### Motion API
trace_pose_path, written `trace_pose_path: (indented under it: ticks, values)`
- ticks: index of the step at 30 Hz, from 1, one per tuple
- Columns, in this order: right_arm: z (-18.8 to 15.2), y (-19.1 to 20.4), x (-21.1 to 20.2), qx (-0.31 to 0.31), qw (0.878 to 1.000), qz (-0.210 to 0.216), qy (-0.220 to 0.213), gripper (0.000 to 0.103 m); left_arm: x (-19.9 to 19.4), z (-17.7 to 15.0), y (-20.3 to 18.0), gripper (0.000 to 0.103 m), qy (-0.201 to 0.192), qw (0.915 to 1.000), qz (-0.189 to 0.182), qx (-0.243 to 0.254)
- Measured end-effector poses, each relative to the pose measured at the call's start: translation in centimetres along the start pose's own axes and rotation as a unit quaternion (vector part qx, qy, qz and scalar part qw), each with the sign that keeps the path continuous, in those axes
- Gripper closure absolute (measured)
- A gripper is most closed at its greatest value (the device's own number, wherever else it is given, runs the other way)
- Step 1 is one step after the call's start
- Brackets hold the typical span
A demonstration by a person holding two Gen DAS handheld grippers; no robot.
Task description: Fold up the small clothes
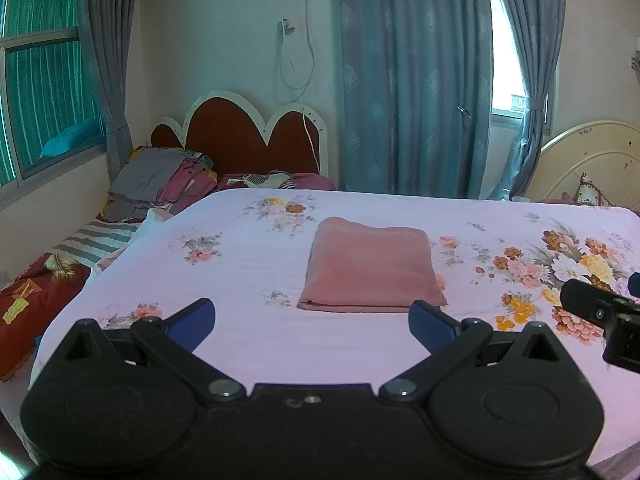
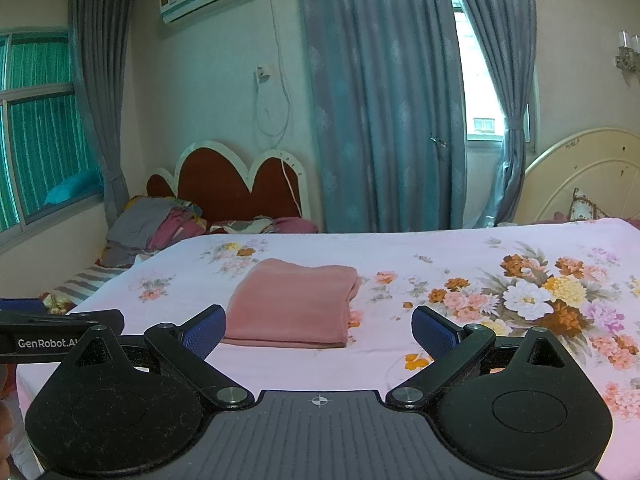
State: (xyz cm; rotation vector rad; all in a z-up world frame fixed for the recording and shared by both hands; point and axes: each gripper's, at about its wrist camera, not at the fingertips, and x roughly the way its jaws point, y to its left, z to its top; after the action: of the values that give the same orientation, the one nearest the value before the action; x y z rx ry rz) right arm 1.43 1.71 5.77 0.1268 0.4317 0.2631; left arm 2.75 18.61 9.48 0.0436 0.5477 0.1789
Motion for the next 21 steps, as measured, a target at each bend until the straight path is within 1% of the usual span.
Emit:
trace_pose_path:
  ticks: [10, 21]
  values:
    - [-0.1, 0.3, 0.7, -0.001, 1.000, 0.002, 0.003, 0.005, 0.4, -0.2, 0.2, 0.000, 0.004, 1.0000, -0.001, -0.001]
    - [-0.3, 0.1, 3.1, 0.002, 1.000, -0.003, 0.020, 0.005, 3.2, 0.1, 0.8, 0.000, 0.028, 0.9995, -0.015, -0.006]
